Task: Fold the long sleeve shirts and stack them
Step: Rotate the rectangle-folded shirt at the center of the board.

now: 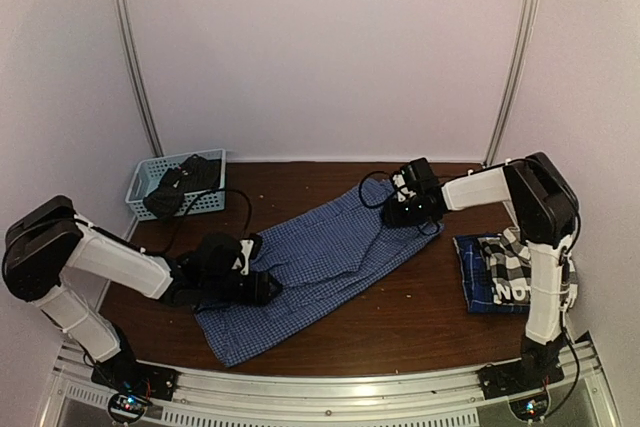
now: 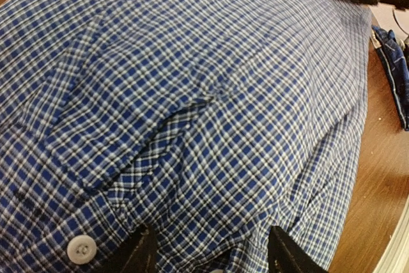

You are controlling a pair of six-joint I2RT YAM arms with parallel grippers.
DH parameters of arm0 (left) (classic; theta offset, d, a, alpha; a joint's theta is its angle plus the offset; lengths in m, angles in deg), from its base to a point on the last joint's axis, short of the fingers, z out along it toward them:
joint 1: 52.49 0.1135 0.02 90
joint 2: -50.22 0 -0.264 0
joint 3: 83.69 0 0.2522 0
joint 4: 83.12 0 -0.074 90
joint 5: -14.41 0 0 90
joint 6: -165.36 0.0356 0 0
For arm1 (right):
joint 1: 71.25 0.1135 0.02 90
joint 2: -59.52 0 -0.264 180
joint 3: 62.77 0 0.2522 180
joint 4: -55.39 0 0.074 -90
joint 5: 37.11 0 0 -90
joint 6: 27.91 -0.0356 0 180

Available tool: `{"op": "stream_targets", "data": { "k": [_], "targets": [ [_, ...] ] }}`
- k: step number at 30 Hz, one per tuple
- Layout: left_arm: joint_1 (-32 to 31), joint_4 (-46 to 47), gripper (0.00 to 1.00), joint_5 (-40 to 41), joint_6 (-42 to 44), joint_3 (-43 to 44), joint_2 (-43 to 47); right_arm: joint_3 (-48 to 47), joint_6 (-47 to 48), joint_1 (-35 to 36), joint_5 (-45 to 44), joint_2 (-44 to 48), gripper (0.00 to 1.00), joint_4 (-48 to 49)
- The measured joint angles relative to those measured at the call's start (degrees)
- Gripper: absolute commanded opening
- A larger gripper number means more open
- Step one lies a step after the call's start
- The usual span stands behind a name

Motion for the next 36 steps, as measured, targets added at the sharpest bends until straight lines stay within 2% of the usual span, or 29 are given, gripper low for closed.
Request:
{"op": "stream_targets", "data": {
  "k": [5,10,17,21,25,32,36],
  "targets": [
    [-6.5,0.6,0.58,1.1,-0.6,5.9,-6.2,-12.5,5.4,-1.8,-2.9,-8.6,0.6,-2.1],
    [-12.8,-4.0,0.59,0.6,1.6,17.4,-14.4,-21.5,8.8,-4.3,-2.9,-13.6,0.61,-6.2],
    [-16.1,-11.7,0.61,-1.7,5.7,31.5,-22.9,-26.8,11.5,-5.8,-3.3,-15.1,0.66,-12.9],
    [-16.2,-14.5,0.63,-2.6,7.8,33.9,-23.3,-24.8,11.5,-5.9,-6.2,-12.2,0.71,-15.4],
    [-16.2,-15.4,0.65,-2.8,9.6,33.5,-22.3,-19.5,10.4,-6.0,-10.5,-4.5,0.73,-17.2],
    [-16.4,-15.8,0.69,0.1,11.2,26.8,-12.0,-6.4,7.1,-5.7,-12.5,11.5,0.74,-13.8],
    [-16.4,-16.1,0.69,2.1,11.7,25.3,-8.1,1.9,5.1,-4.4,-10.3,16.6,0.74,-11.2]
  ]
}}
